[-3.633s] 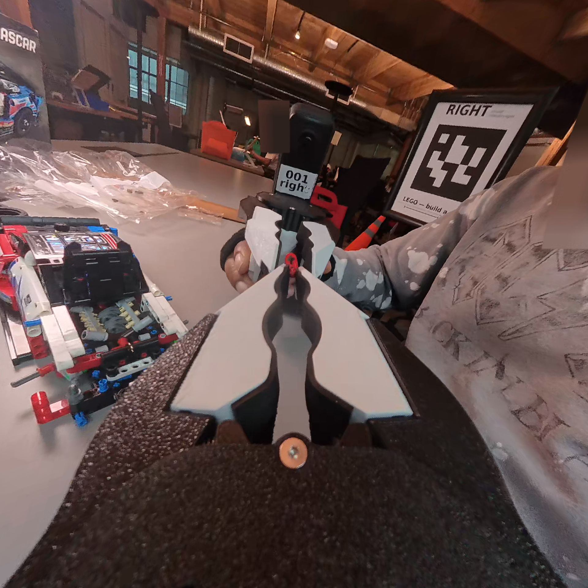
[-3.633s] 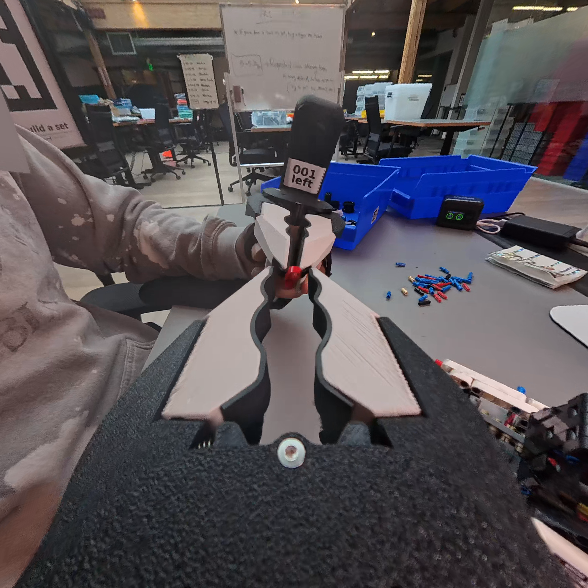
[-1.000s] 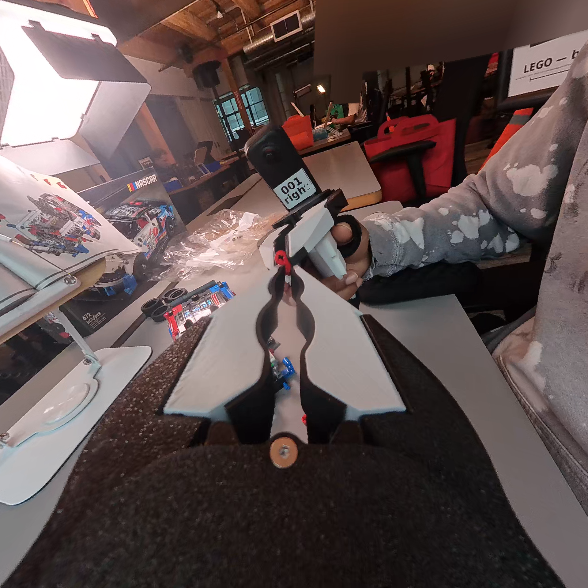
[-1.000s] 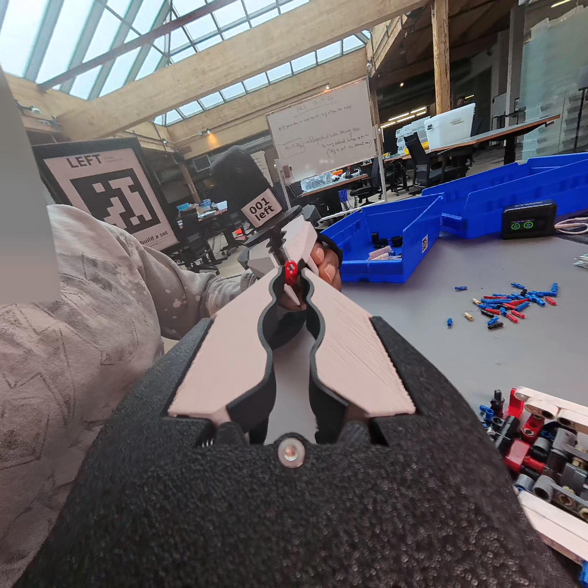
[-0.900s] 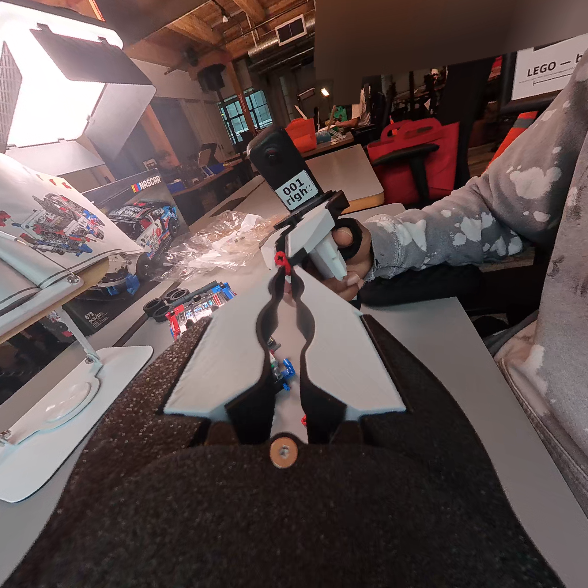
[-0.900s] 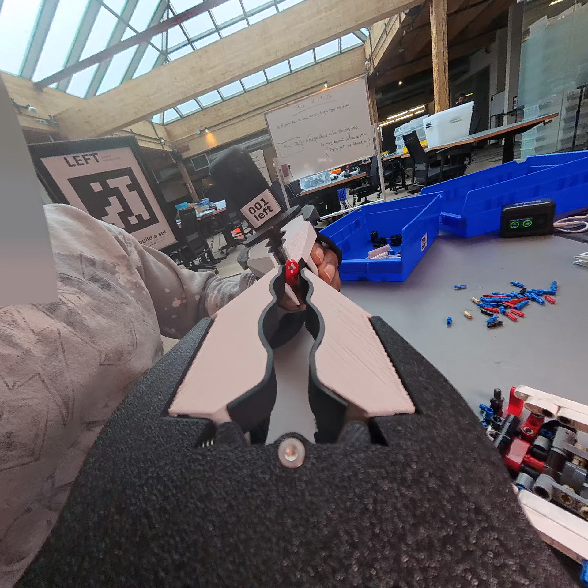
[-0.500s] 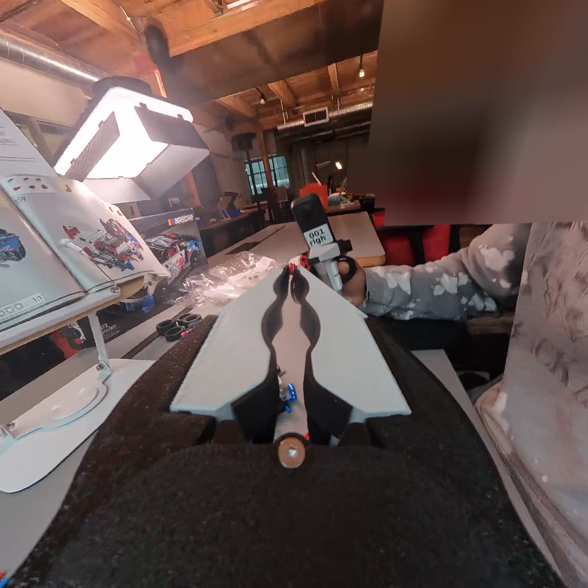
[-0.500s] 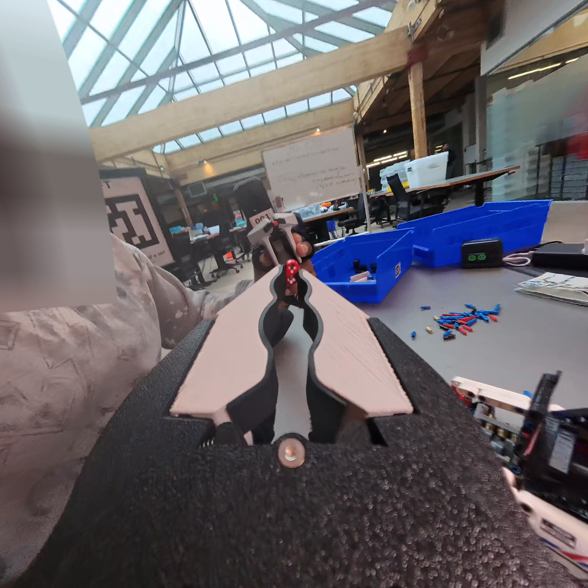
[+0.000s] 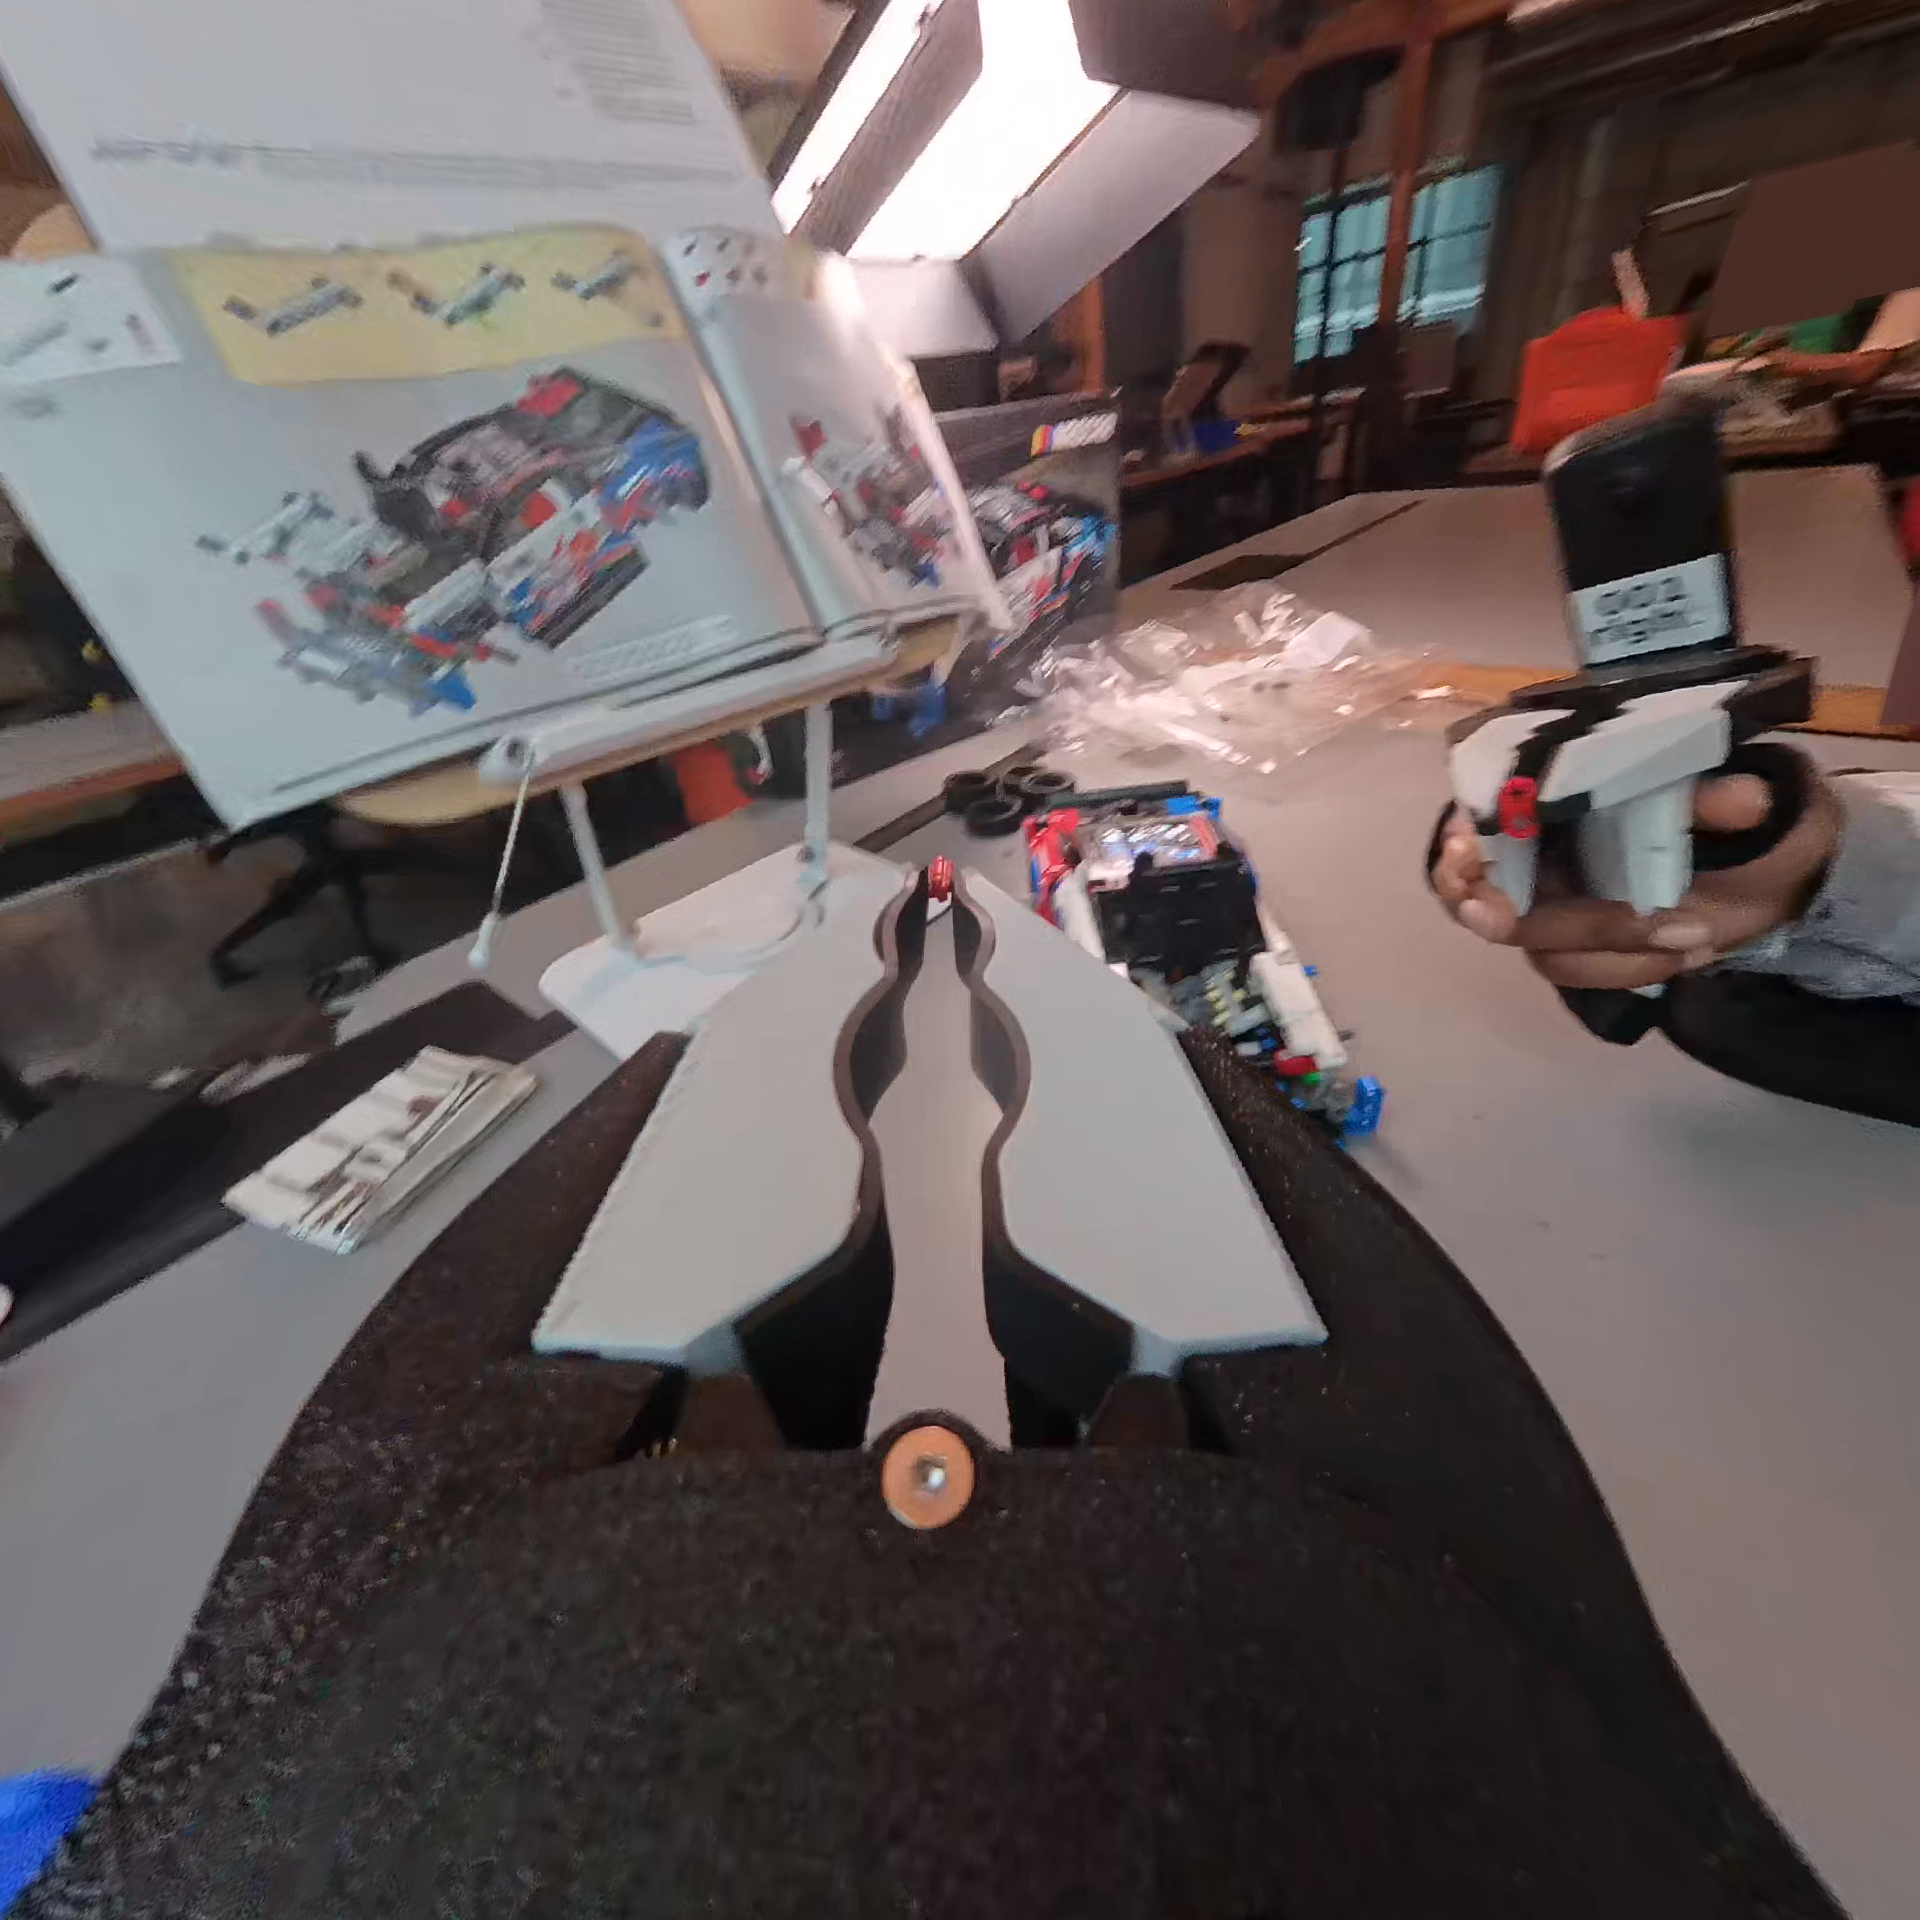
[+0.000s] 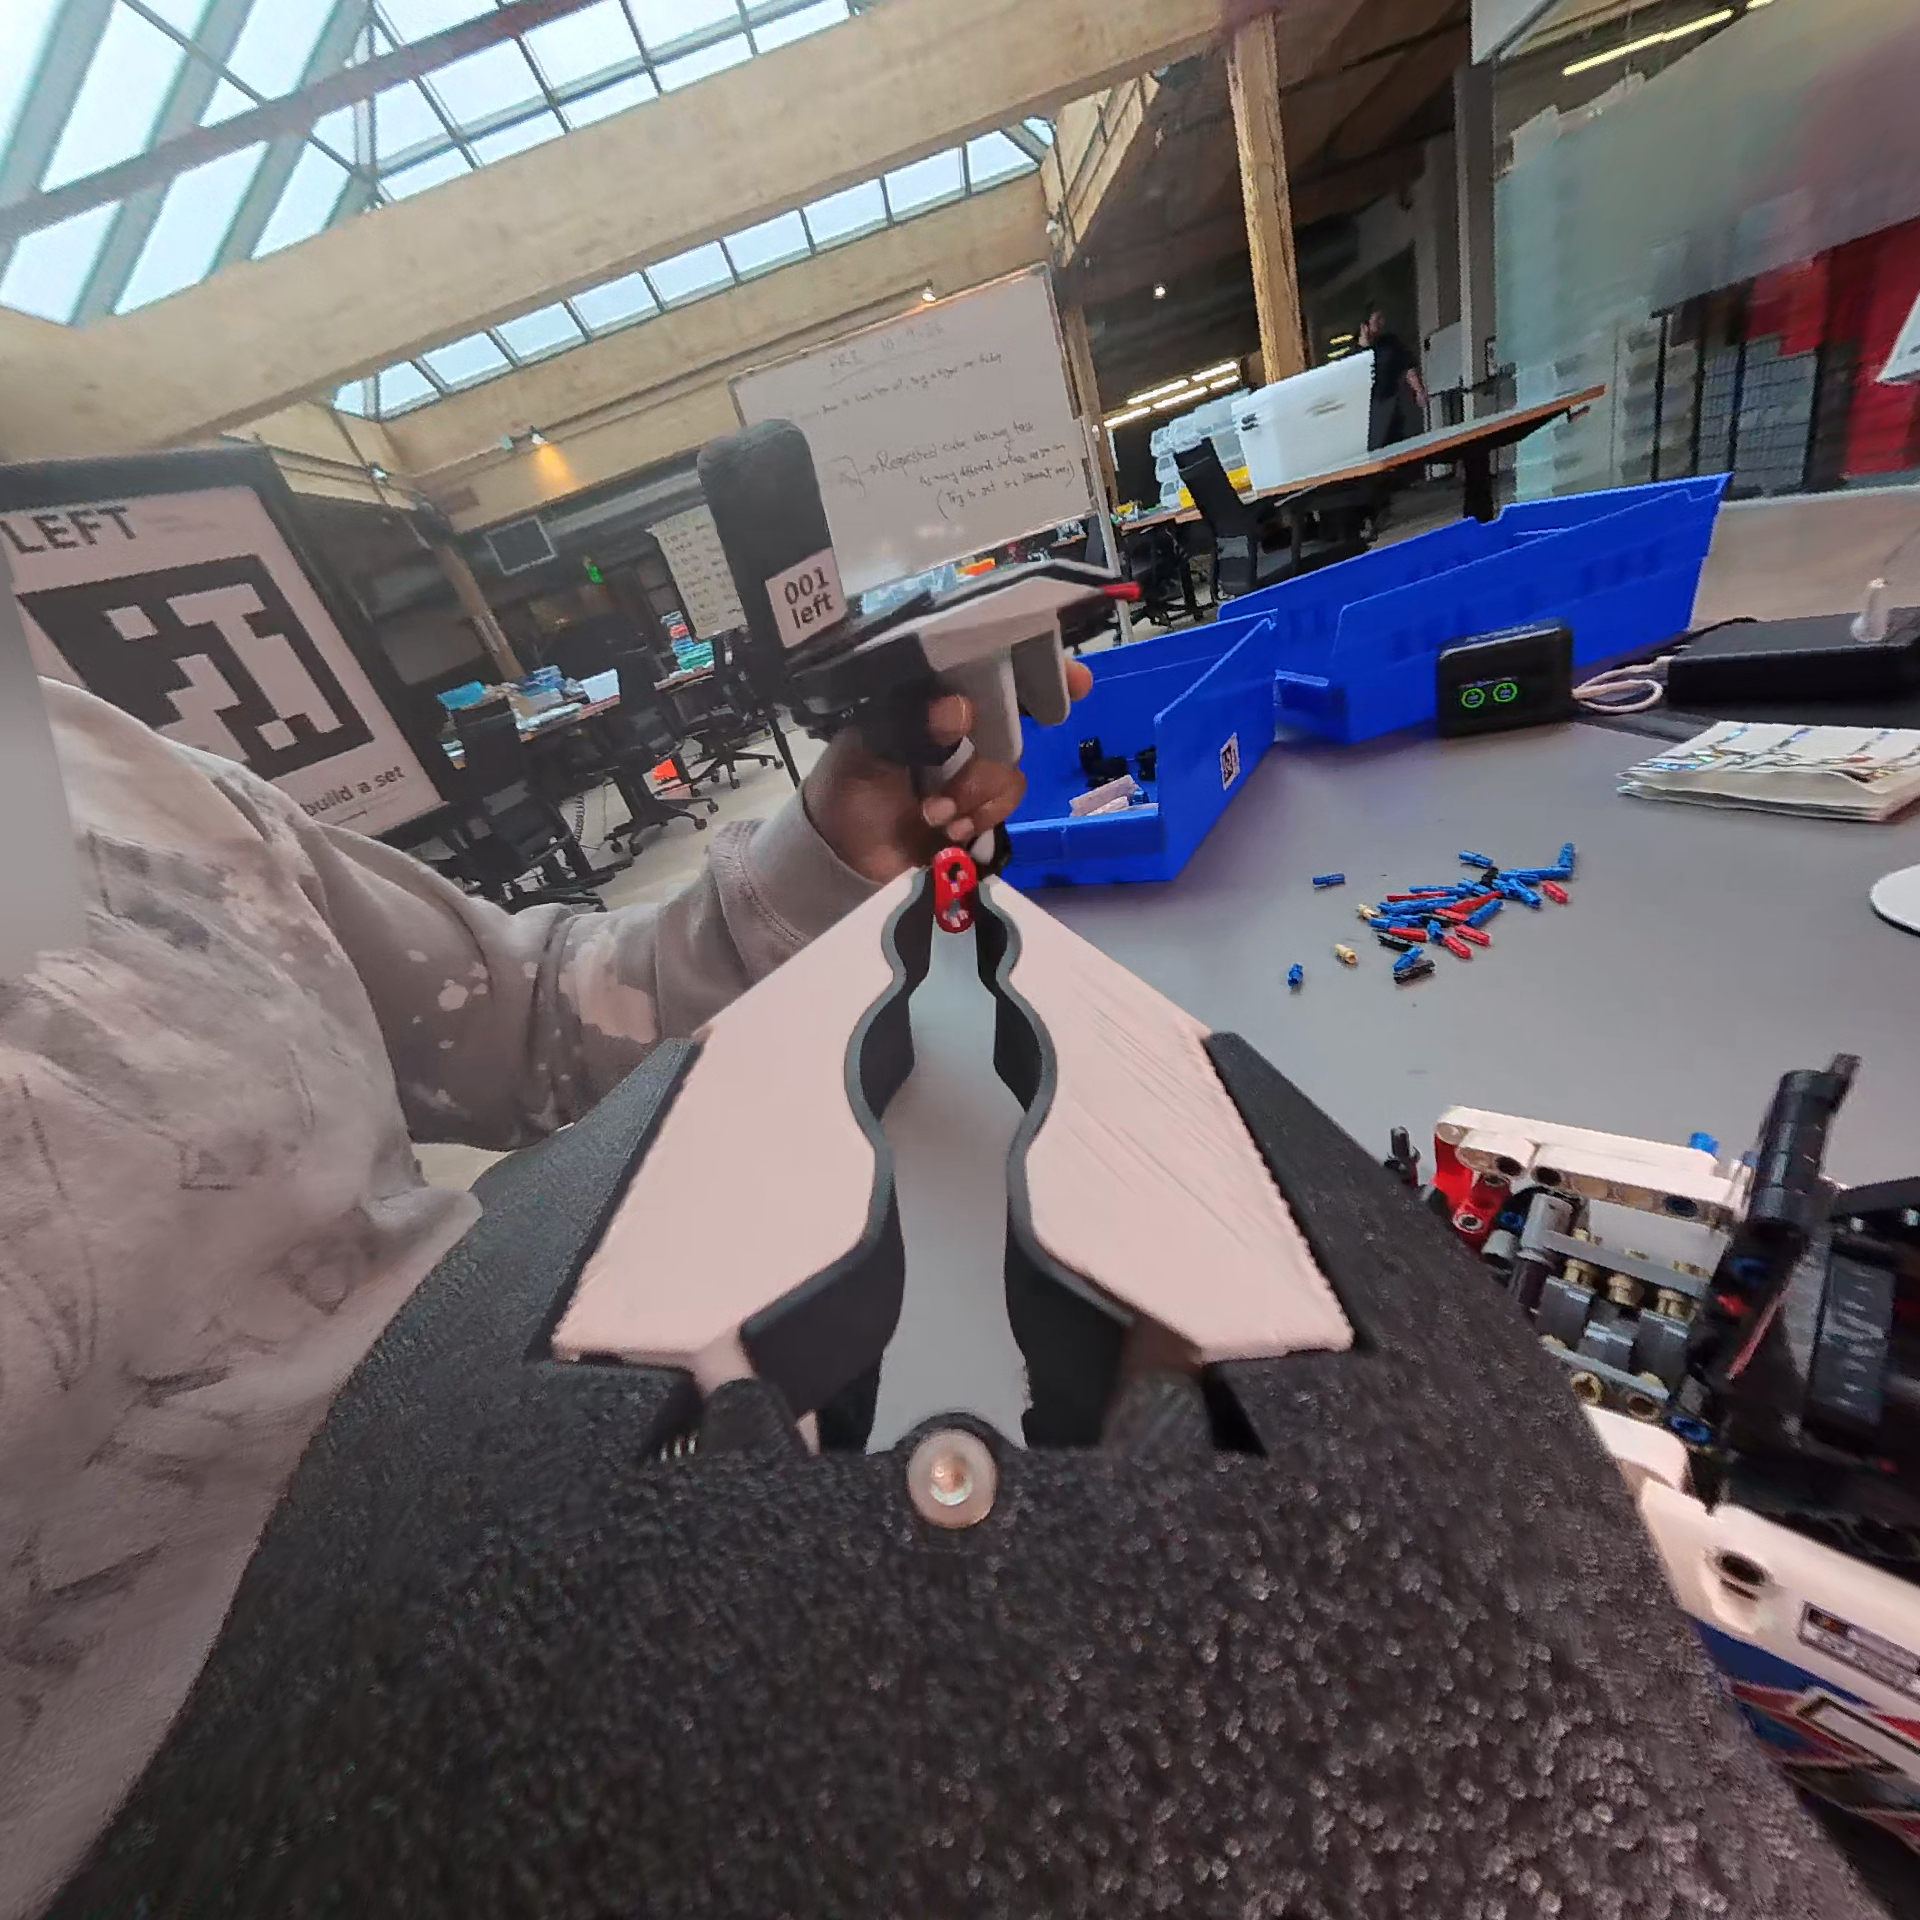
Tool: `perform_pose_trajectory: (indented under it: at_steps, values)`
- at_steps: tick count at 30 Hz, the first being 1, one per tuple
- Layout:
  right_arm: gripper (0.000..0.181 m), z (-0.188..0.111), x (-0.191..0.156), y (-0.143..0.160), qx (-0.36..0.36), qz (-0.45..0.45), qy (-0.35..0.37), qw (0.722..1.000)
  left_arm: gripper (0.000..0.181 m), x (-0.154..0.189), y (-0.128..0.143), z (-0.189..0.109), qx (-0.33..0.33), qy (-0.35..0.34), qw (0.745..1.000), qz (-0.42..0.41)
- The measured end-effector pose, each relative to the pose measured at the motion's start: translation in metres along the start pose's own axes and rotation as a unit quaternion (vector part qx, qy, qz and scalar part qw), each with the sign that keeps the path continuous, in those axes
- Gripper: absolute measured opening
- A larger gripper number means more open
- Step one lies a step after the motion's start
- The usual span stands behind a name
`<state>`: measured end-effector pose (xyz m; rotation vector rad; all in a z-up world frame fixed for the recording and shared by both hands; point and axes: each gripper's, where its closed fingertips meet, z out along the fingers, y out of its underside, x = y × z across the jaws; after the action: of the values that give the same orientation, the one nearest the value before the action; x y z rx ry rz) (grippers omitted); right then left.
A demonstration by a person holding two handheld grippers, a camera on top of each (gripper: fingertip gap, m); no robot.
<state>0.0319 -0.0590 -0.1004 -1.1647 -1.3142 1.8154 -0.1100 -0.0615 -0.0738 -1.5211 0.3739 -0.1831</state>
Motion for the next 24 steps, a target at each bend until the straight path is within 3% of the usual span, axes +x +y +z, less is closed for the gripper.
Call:
perform_pose_trajectory:
  at_steps: [3, 7, 9, 11, 14, 17, 20, 24]
  values:
    - [0.006, 0.001, 0.011, 0.007, -0.016, 0.005, 0.022, 1.000, 0.003, -0.040, 0.043, 0.002, -0.116, -0.078, 0.990, -0.023]
    - [0.007, 0.003, 0.021, 0.017, -0.033, 0.023, 0.037, 0.998, 0.004, -0.061, 0.135, 0.008, -0.302, -0.112, 0.945, -0.045]
    - [0.007, 0.003, 0.023, 0.024, -0.050, 0.020, 0.044, 0.998, 0.004, -0.066, 0.164, 0.008, -0.357, -0.120, 0.926, -0.030]
    - [0.007, 0.004, 0.023, 0.028, -0.057, 0.017, 0.049, 0.997, 0.005, -0.066, 0.174, 0.011, -0.372, -0.115, 0.921, -0.025]
    - [0.007, 0.005, 0.023, 0.032, -0.064, 0.012, 0.052, 0.997, 0.027, -0.057, 0.174, 0.018, -0.356, -0.087, 0.929, -0.047]
    - [0.007, 0.006, 0.023, 0.032, -0.066, 0.012, 0.053, 0.996, 0.049, -0.034, 0.153, 0.029, -0.293, -0.021, 0.952, -0.082]
    - [0.007, 0.008, 0.021, 0.031, -0.054, 0.029, 0.045, 0.997, 0.047, 0.007, 0.111, 0.038, -0.198, 0.082, 0.968, -0.129]
    - [0.007, 0.009, 0.021, 0.029, -0.043, 0.044, 0.040, 0.997, 0.036, 0.079, 0.062, 0.037, -0.105, 0.227, 0.958, -0.139]
